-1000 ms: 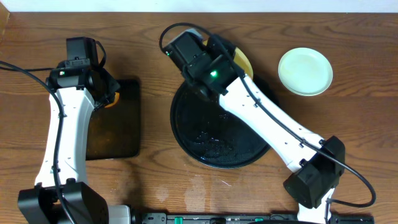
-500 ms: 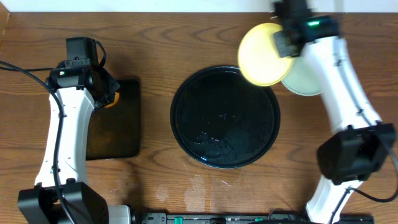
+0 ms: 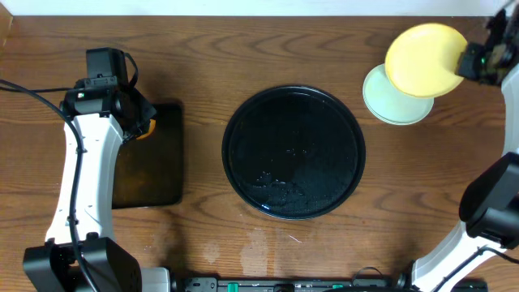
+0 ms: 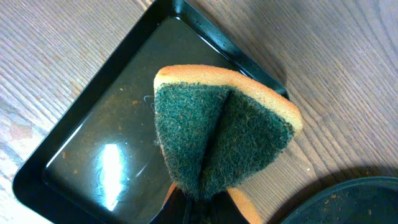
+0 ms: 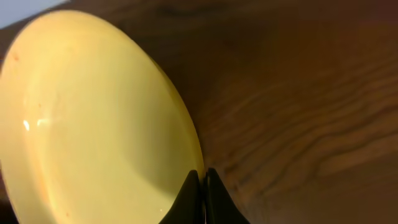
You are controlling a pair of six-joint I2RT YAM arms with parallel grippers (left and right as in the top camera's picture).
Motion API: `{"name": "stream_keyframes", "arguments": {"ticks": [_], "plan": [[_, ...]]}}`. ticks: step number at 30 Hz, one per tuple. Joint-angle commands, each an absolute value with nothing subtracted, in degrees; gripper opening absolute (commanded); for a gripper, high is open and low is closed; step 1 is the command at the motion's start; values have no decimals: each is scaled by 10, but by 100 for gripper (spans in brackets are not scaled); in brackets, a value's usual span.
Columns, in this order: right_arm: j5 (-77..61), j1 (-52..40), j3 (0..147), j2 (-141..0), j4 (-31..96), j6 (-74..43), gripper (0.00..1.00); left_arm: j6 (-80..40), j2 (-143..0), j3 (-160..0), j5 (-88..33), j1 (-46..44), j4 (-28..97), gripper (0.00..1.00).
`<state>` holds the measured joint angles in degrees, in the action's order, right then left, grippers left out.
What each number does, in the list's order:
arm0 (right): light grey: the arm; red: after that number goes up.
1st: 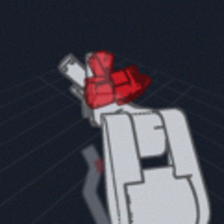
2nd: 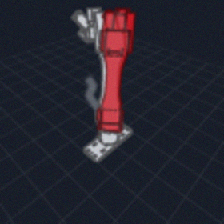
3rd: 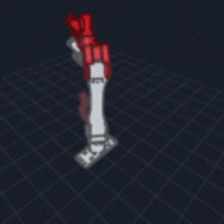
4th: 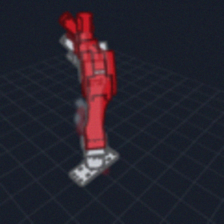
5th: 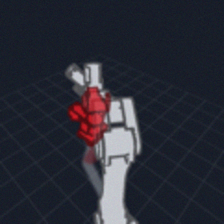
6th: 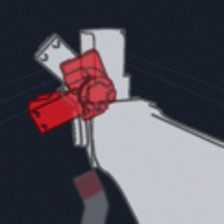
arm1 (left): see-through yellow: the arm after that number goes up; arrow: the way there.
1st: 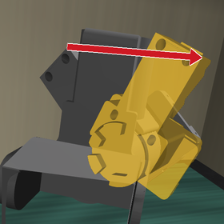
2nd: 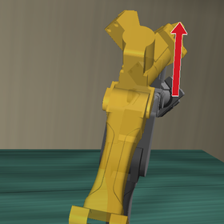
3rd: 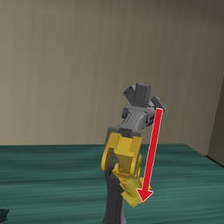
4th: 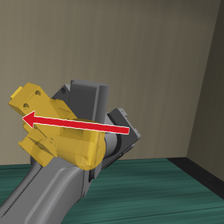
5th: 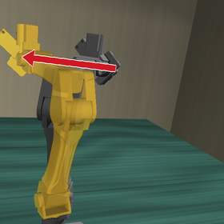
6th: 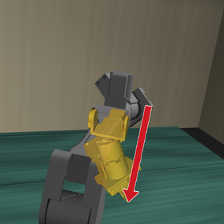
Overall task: Clean dirty plates on tray and stack at the side
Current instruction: 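Carry the yellow plate right and set it on the green stack, then lower the sponge into the black rectangular tray and release it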
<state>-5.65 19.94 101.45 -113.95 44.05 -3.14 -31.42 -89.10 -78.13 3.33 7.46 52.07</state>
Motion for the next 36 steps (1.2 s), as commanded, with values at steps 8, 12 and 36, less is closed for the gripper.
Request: {"name": "stream_keyframes", "arguments": {"ticks": [8,12,36], "plan": [[-150,191,850,-1136,277,-107,1,-307,-892,-775,35,77,520,8],[-133,178,846,-1136,283,-107,47,-307,-892,-775,35,77,520,8],[-136,86,871,-957,395,-118,97,-281,-966,-734,-3,133,528,8]]}}
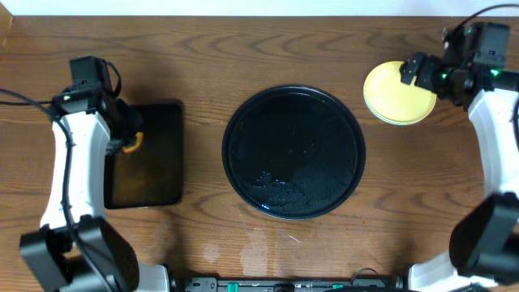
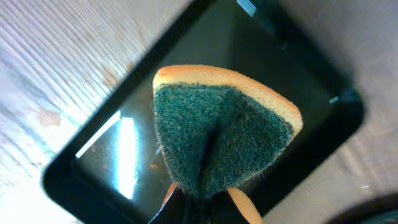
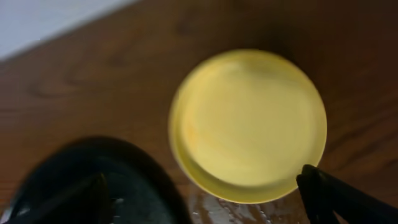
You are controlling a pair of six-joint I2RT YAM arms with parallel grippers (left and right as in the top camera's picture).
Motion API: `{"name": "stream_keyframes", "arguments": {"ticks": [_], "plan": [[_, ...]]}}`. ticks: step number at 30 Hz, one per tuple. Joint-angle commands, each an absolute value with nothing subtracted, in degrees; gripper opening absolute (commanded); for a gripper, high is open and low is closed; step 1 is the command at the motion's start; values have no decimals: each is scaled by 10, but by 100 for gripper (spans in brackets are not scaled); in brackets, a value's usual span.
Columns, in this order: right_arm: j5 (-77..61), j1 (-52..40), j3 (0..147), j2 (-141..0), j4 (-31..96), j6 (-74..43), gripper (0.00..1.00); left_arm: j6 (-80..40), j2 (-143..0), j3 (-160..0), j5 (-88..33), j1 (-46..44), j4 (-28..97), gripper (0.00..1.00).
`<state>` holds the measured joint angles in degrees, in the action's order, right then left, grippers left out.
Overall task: Clean dirty plates on tray and stack at the side
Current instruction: 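Lower the sponge into the black rectangular tray and release it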
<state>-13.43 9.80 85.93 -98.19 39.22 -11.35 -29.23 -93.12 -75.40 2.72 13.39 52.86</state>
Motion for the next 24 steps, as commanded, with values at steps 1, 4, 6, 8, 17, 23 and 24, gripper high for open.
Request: {"name": "stream_keyframes", "arguments": {"ticks": [1,4,6,8,17,23,24], "plan": [[-136,83,871,-951,395,-118,97,-281,-979,-731,-10,133,526,8],[-136,67,871,-923,397,-118,99,-281,-1019,-730,-10,133,526,11],[-136,63,871,-909,397,-118,99,-281,-1035,-730,-10,133,522,11],[-136,63,871,-895,401,-118,99,-281,-1039,-730,-9,133,519,28],[-136,63,871,-830,420,-117,99,-281,-1031,-742,-10,133,522,75],[-136,63,871,-799,438,-117,99,-281,-962,-789,-10,133,537,75],[-136,63,871,-793,443,-118,99,-281,-942,-795,-10,133,534,75]]}}
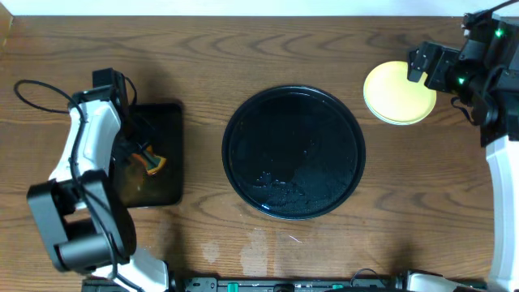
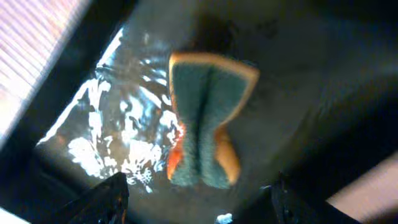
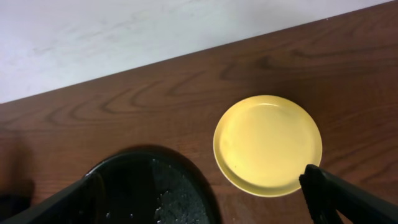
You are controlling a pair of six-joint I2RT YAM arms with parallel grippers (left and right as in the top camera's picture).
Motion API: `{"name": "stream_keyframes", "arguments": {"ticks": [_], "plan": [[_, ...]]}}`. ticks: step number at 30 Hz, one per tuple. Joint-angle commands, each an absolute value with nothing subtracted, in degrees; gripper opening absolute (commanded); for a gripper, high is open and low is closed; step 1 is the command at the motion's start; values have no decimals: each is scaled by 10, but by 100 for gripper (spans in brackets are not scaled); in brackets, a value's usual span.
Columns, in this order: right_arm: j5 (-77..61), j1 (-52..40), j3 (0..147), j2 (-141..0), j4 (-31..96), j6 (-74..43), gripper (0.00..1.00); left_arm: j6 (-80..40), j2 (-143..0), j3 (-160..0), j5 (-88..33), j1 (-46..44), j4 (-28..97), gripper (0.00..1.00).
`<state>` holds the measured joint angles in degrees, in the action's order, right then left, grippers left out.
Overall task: Clean dirty plates on tray and stack at the side
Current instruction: 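Lower the sponge into the black rectangular tray and release it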
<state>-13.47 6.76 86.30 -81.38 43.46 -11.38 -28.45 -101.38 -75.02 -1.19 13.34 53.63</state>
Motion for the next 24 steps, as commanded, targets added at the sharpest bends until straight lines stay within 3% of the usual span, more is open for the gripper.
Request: {"name": "stream_keyframes", "arguments": {"ticks": [1,7,9,17,24], "plan": [[-136,63,871,-787,449,-118,99,-281,-917,-799,-9,133,525,75],[-128,63,871,-738,526,-119,99,-281,-805,-800,-9,133,478,76],[-109,63,869,-715,564,-115,99,-281,-780,-800,-9,133,477,83],[-105,63,869,-701,654,-107,99,-281,-767,-799,-9,133,477,83],[-120,63,869,-702,660,-113,99,-281,-767,-799,-9,133,477,83]]}}
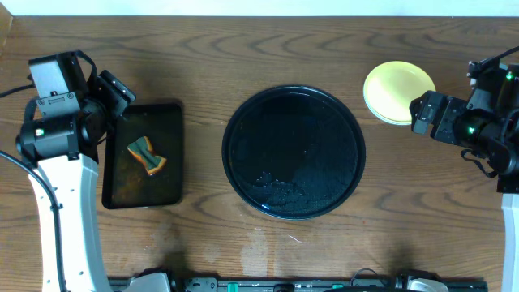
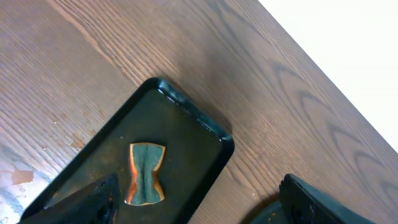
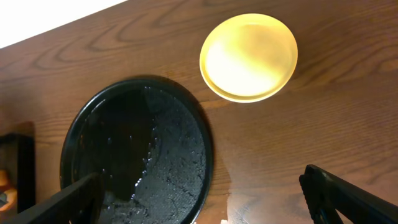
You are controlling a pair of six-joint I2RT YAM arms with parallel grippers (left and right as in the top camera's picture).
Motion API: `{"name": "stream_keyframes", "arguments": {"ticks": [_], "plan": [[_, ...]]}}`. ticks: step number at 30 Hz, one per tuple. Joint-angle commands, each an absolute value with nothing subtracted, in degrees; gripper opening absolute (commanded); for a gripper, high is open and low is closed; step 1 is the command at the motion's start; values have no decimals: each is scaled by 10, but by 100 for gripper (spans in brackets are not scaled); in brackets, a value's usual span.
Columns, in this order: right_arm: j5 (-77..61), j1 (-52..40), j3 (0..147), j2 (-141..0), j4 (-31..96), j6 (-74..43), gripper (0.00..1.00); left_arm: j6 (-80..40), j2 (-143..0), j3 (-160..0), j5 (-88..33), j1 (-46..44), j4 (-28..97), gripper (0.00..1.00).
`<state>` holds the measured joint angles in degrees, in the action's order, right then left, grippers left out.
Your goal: Clean dirty plates on tray and stack at the side
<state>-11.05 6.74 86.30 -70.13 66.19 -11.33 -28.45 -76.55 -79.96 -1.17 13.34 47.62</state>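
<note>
The round black tray (image 1: 293,152) lies wet at the table's middle with no plate on it; the right wrist view shows it too (image 3: 137,155). At the far right a yellow plate (image 1: 398,91) (image 3: 249,56) rests on another plate, only a pale rim of which shows. A green and orange sponge (image 1: 146,156) (image 2: 145,173) lies pinched in a rectangular black tray (image 1: 174,109). My left gripper (image 2: 199,211) is open, high above that tray's far corner. My right gripper (image 3: 205,208) is open too, high up and on the near side of the plates.
The rectangular tray's rim (image 2: 205,127) sits on bare brown wood. The table's far edge meets a white surface. Water marks show on the wood near the front edge, below the round tray.
My left gripper was low over the sponge in the rectangular tray and is now raised high above it. My right gripper has moved nearer the front and higher. Sponge and plates lie as before.
At first my left gripper held the sponge over the rectangular tray, and my right held the yellow plate tilted above a pale green plate. Then the yellow plate lay on the green one, released. Then the sponge lay in the tray. Now both grippers hang open, high up.
</note>
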Motion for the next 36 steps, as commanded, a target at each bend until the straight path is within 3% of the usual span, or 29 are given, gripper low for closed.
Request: {"name": "stream_keyframes", "arguments": {"ticks": [1,27,31,36], "plan": [[-129,63,869,-702,660,-126,99,-281,-767,-799,-9,133,477,83],[-121,47,840,-670,642,-132,99,-281,-767,-799,-9,133,477,84],[-94,9,761,-625,570,-127,99,-281,-767,-799,-9,133,477,84],[-62,-53,569,-531,350,-67,99,-281,-767,-799,-9,133,477,84]]}}
